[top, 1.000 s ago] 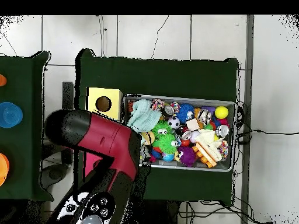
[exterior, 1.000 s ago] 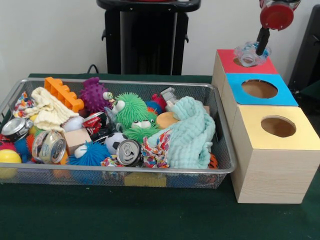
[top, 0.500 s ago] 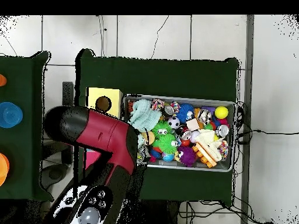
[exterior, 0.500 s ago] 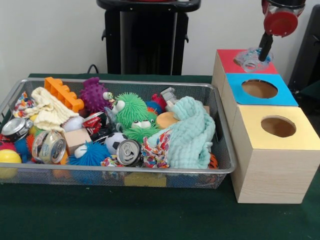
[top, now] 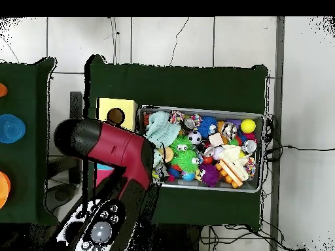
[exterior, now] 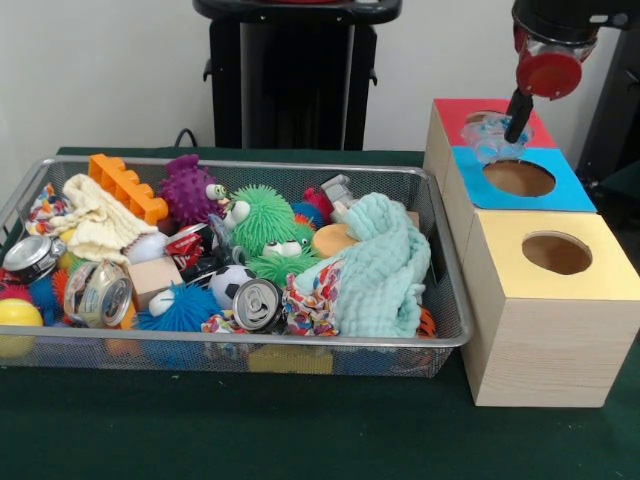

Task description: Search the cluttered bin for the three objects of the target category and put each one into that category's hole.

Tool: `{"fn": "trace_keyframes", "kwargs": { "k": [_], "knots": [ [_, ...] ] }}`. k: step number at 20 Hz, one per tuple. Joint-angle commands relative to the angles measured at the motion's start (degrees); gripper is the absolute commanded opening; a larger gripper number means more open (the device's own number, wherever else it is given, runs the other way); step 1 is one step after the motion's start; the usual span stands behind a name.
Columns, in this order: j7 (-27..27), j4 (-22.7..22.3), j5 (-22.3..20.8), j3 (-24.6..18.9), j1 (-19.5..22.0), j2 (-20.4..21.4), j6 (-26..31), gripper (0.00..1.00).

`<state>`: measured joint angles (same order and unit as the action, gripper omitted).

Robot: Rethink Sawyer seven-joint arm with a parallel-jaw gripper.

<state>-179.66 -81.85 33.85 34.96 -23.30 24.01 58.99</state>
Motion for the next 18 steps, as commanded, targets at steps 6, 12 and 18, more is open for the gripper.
{"fn": "trace_keyframes", "kwargs": {
  "k": [6,12,18],
  "knots": [
    [-18.7,8.9,3.1,-4.4,-0.8,-12.0,-3.3,0.00],
    [-20.0,11.4,4.6,-3.7,-1.1,-14.0,-2.7,0.00],
    [-21.3,13.0,5.5,-3.3,-1.4,-14.8,-1.8,0.00]
  ]
}}
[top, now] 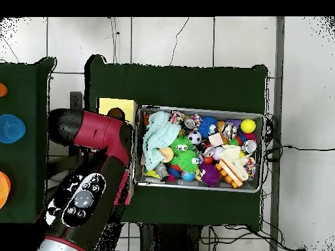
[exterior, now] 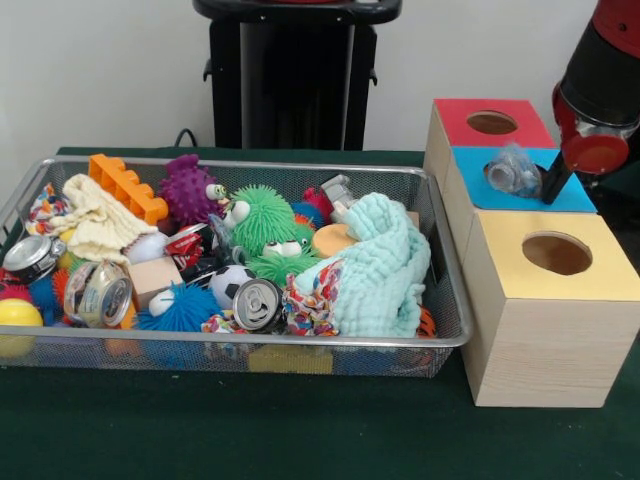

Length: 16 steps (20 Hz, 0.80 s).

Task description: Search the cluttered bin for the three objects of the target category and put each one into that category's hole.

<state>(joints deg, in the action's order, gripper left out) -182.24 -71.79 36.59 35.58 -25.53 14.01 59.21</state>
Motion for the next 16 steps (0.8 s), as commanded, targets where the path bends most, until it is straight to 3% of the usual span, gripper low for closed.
{"fn": "trace_keyframes", "kwargs": {
  "k": [1,16],
  "knots": [
    [-18.6,2.8,2.8,-4.0,0.7,-4.8,-2.2,0.00],
    [-16.1,-0.1,3.0,-4.7,0.9,-4.5,-5.0,0.00]
  ]
}}
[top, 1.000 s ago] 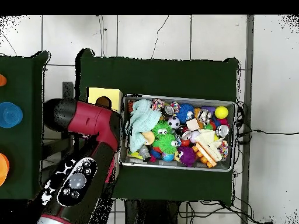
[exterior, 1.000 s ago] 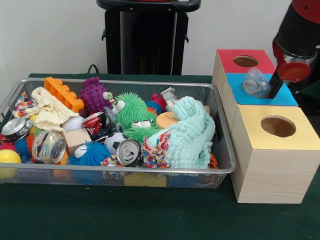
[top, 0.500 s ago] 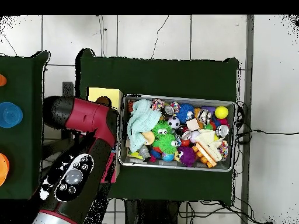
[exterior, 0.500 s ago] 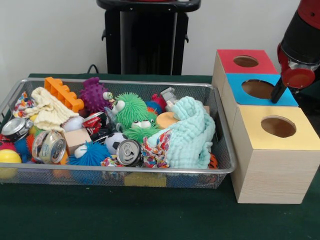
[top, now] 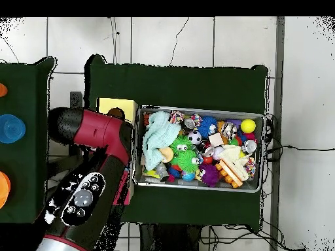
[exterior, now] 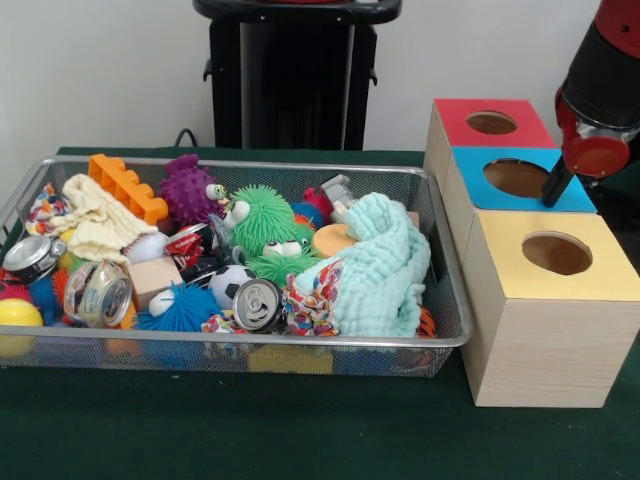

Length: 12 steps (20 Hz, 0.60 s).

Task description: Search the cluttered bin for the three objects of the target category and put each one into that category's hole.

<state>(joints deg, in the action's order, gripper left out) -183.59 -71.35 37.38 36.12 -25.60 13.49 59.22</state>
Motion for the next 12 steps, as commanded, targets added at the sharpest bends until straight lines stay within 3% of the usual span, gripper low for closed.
{"fn": "trace_keyframes", "kwargs": {
  "k": [1,10,12],
  "knots": [
    [-14.8,-0.6,2.4,-5.3,0.9,-4.1,-5.4,0.00],
    [-14.8,-0.4,2.5,-4.9,1.1,-3.5,-5.1,0.00],
    [-14.7,0.0,1.9,-4.1,1.3,-1.9,-2.1,0.00]
  ]
}}
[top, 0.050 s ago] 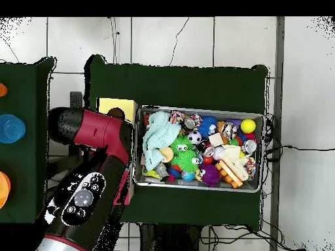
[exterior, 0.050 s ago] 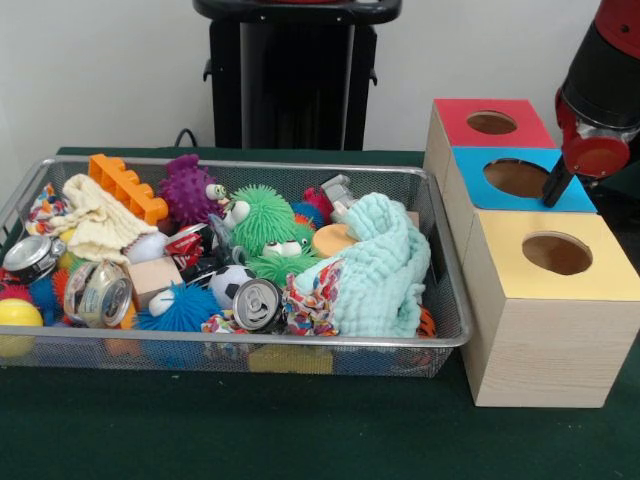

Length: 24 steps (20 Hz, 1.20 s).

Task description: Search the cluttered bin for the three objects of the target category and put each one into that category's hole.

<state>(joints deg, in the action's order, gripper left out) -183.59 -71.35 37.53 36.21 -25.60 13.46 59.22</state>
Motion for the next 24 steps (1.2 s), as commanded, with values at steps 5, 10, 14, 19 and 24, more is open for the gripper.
{"fn": "trace_keyframes", "kwargs": {
  "k": [5,10,14,19,24],
  "knots": [
    [-12.3,1.3,-0.5,-1.6,2.7,2.8,5.6,0.00],
    [-7.8,-1.3,-1.7,-1.0,4.2,6.6,5.2,0.00],
    [-6.8,-2.8,-2.4,-1.1,4.5,7.9,3.6,0.00],
    [-6.5,-3.0,-3.0,-1.6,5.2,8.5,2.8,0.00],
    [0.2,-9.3,-1.1,-5.3,9.5,12.2,-3.5,0.00]
  ]
}}
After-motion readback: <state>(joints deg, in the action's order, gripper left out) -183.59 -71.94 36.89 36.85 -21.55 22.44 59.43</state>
